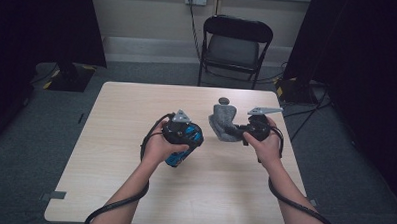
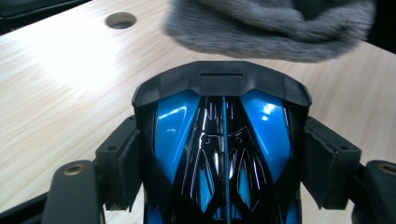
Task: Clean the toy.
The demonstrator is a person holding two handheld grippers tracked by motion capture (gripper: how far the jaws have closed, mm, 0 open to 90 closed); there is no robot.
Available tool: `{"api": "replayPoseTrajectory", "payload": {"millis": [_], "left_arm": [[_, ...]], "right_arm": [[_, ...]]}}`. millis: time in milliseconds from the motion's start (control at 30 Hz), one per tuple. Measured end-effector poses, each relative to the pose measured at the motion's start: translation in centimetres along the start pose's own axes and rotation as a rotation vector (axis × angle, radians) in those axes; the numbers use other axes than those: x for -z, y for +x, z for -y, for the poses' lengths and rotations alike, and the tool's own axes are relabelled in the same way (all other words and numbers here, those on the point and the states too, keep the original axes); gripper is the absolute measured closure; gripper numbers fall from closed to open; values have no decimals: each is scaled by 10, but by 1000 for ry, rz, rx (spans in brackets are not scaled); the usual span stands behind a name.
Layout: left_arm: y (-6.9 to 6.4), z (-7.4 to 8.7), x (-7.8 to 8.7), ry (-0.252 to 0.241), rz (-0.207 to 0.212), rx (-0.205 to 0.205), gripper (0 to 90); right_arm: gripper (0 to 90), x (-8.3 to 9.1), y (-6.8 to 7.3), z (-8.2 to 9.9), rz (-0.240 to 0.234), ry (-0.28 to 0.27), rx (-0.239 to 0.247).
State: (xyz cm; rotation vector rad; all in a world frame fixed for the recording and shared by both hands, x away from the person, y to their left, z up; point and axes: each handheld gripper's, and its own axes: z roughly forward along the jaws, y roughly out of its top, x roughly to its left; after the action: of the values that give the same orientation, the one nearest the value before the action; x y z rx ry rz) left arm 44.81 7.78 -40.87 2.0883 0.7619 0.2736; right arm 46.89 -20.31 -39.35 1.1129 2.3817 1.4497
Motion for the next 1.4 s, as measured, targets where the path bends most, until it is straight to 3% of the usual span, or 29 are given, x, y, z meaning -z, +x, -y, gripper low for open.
{"api": "replayPoseTrajectory", "payload": {"millis": [267, 500, 633, 900, 1400], "left_arm": [[-13, 0, -9, 4, 45, -13, 255], [-11, 2, -10, 6, 48, -3, 255], [-10, 1, -8, 6, 43, -12, 255], [-7, 0, -4, 6, 42, -12, 255], [2, 2, -2, 26, 0, -8, 255]], "right_arm": [[763, -23, 15, -15, -33, 16, 27], [763, -32, 22, -14, -72, 24, 28], [763, -36, 26, -14, -82, 53, 59], [763, -34, 28, -13, -106, 47, 73], [762, -30, 29, -2, -148, 50, 84]]}}
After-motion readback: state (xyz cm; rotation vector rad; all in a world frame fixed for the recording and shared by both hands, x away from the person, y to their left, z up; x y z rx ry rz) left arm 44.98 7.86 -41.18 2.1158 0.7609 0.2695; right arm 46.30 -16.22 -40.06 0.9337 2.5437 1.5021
